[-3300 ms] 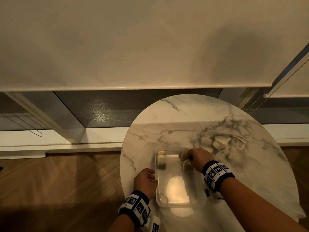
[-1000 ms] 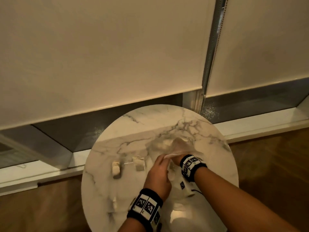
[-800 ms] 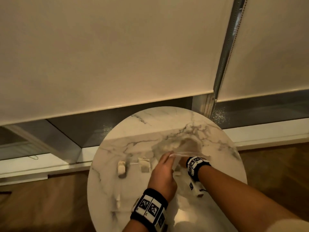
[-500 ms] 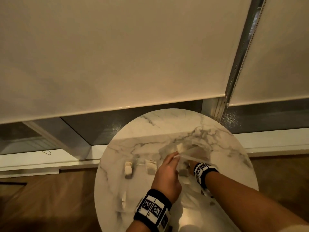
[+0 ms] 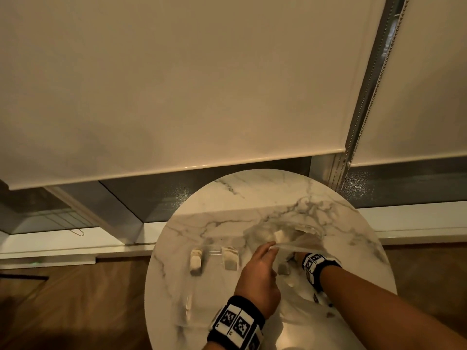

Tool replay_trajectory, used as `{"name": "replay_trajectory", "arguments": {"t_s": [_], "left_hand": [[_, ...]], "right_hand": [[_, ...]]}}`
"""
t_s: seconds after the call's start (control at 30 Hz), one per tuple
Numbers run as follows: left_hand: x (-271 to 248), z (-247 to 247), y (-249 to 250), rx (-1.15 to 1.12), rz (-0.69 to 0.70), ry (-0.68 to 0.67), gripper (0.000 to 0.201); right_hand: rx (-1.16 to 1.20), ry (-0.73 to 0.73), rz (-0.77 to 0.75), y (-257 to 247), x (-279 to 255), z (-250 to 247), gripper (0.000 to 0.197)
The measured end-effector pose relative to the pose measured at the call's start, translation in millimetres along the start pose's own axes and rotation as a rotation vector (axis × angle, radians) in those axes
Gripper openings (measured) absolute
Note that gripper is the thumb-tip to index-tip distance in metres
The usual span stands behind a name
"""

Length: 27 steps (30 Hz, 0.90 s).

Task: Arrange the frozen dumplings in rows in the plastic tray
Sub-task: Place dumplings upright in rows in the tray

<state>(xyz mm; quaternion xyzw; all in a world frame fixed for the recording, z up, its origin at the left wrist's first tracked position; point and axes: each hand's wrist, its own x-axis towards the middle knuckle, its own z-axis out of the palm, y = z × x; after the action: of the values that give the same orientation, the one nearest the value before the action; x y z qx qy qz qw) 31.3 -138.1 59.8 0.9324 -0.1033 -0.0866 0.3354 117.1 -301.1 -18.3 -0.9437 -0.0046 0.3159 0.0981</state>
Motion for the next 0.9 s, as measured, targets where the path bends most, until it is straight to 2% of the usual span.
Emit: {"name": "replay_trajectory", "arguments": {"t_s": [0.07, 0.1, 0.17, 0.2, 0.3, 0.33, 0.43, 0.53, 0.63, 0.8, 0.9], "left_hand": [[2.0, 1.3, -1.0, -0.016, -0.001, -0.007, 0.071], [2.0, 2.6, -0.7, -0.011, 0.007, -0.009, 0.072], [2.7, 5.0, 0.6, -0.007, 0.012, -0.003, 0.074], [2.4, 5.4, 2.2, -0.021, 0.003, -0.01, 0.074], [-0.4, 4.7, 5.9, -0.091, -0.019, -0.049, 0.079], [-0.2, 5.6, 3.9, -0.119, -0.039, -0.062, 0.081], [1.7, 11.2, -0.8, -0.176, -0.065, -0.07, 0.081], [6.0, 10.8, -1.1, -0.184, -0.098, -0.083, 0.077], [15.9, 18.1, -11.6, -0.164, -0.106, -0.059, 0.074], [26.5, 29.8, -19.5, -0.176, -0.144, -0.085, 0.073], [24.6, 48.7, -25.9, -0.266, -0.118, -0.142, 0.057]], "right_hand": [[-0.029, 0.084, -0.041, 4.8, -10.1, -1.2, 0.069], [-0.08, 0.037, -0.048, 8.9, -14.7, -3.6, 0.075], [0.035, 0.039, -0.078, 11.0, -16.5, -3.1, 0.074], [0.138, 0.079, -0.087, 11.0, -17.9, -4.5, 0.067], [0.483, 0.248, -0.072, 5.4, -19.8, -15.9, 0.023], [0.606, 0.281, -0.061, 2.4, -24.3, -21.2, 0.014], [0.783, 0.258, -0.085, -1.4, -39.4, -25.5, 0.013], [0.731, 0.226, -0.159, 2.7, -56.1, -17.7, 0.026], [0.719, 0.208, -0.199, 2.4, -79.2, -16.8, 0.018], [0.987, 0.112, -0.303, 9.7, -109.6, -33.5, 0.015], [1.11, 0.068, -0.343, 15.6, -127.3, -51.0, 0.018]]}}
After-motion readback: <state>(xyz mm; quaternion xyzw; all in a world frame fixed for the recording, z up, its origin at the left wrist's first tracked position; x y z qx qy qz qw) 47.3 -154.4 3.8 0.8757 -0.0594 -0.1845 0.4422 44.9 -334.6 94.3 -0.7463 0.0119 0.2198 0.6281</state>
